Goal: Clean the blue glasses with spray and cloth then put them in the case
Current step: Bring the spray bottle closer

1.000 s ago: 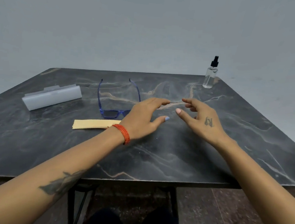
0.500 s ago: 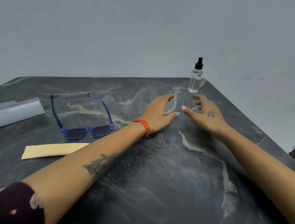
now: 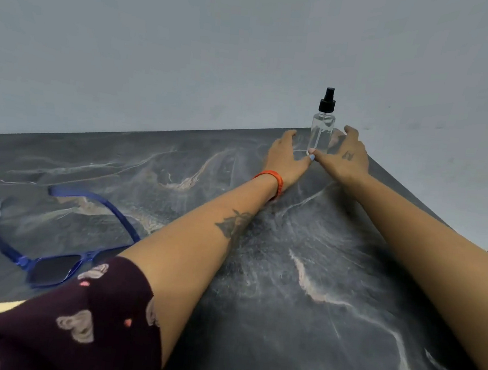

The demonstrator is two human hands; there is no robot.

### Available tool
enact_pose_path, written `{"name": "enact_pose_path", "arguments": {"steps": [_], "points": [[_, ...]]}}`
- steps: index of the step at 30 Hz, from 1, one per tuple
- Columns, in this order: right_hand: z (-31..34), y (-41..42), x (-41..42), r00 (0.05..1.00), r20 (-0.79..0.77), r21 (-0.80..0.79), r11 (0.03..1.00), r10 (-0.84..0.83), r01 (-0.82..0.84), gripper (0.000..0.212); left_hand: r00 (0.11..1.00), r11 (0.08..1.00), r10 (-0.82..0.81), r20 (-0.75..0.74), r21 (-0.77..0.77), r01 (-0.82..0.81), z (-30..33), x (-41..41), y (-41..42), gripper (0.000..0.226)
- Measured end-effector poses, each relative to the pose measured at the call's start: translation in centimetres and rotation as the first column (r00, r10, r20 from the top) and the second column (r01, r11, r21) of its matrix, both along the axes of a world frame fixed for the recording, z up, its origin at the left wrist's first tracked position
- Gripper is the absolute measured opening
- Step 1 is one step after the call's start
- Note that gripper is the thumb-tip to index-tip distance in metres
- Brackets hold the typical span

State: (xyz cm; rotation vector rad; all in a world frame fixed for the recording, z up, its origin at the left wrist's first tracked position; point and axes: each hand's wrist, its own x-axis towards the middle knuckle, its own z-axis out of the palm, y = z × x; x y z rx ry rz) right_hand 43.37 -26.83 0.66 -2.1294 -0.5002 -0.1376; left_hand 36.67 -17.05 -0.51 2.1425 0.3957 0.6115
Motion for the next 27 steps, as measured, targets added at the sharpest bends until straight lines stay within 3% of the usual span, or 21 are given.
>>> {"name": "enact_pose_path", "arguments": {"steps": [7,13,18,27], "points": [[-0.5,2.1,3.0,0.999,-0.031,0.065,0.998,0.013,-0.011,0.082,0.999,0.994,-0.043,-0.017,-0.102,0.041,0.0,3.5,0.8,0.055],[-0.9,2.5,3.0,1.0,-0.001,0.107,0.994,0.012,-0.012,0.054,0.994,0.972,-0.107,-0.024,-0.214,0.099,0.3,3.7,0.6,0.049],[-0.3,1.9,1.6,1.0,0.03,0.036,0.999,-0.007,0.006,0.048,1.0,0.984,-0.015,0.026,-0.175,0.019,1.2,2.1,-0.2,0.041],[1.4,-0.8,-6.5,0.991,0.029,0.15,0.98,0.131,-0.134,0.048,0.988,0.965,0.03,0.152,-0.26,0.011,2.4,-5.4,-1.9,0.034]]}}
